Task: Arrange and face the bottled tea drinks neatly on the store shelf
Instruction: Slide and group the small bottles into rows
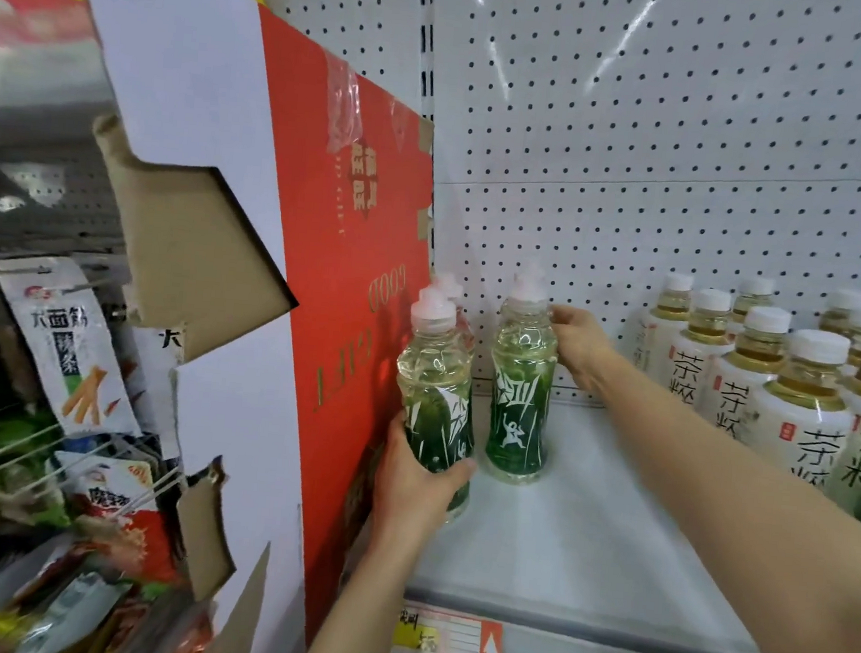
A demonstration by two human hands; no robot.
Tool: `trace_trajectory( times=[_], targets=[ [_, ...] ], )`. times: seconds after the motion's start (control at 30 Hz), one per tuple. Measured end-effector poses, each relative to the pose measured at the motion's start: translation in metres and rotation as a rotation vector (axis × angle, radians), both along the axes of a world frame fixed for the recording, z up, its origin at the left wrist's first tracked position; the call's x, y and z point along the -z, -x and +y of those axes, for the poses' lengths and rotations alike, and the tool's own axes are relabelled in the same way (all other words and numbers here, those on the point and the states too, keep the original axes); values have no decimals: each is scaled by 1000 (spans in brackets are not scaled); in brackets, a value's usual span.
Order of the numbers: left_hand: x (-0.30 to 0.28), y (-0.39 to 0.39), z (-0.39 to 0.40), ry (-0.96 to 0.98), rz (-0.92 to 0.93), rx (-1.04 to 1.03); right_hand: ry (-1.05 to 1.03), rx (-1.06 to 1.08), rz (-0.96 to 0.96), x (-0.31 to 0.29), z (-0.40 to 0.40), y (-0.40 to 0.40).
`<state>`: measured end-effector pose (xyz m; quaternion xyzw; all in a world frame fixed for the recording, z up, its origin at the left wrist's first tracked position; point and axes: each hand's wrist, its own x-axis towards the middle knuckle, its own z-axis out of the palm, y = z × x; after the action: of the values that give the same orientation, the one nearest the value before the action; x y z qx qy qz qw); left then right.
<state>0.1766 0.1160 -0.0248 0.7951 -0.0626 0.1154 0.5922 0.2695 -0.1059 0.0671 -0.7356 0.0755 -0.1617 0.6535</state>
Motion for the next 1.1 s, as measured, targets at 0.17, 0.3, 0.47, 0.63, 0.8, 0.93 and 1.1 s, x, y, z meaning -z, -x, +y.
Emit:
trace_trajectory(
  times=[0.17,0.3,0.47,0.63,0.8,0.93,1.1],
  targets=[
    [-9,-8,4,84,109,84,99,228,-250,-15,13,42],
    [-17,-12,6,118,184,156,172,341,-414,-36,14,96],
    [-19,-14,-3,143,170,180,150,269,-423,-28,20,171],
    [-17,-15,-10,110,158,178,21,58,-293,12,36,180],
    [-10,-11,2,54,132,218,26,-25,-316,27,55,161],
    [5,-16,8,-58,97,100,214,44,-316,37,60,153],
    [4,-8,4,-151,5,29,344,111,-165,73,66,157]
  ],
)
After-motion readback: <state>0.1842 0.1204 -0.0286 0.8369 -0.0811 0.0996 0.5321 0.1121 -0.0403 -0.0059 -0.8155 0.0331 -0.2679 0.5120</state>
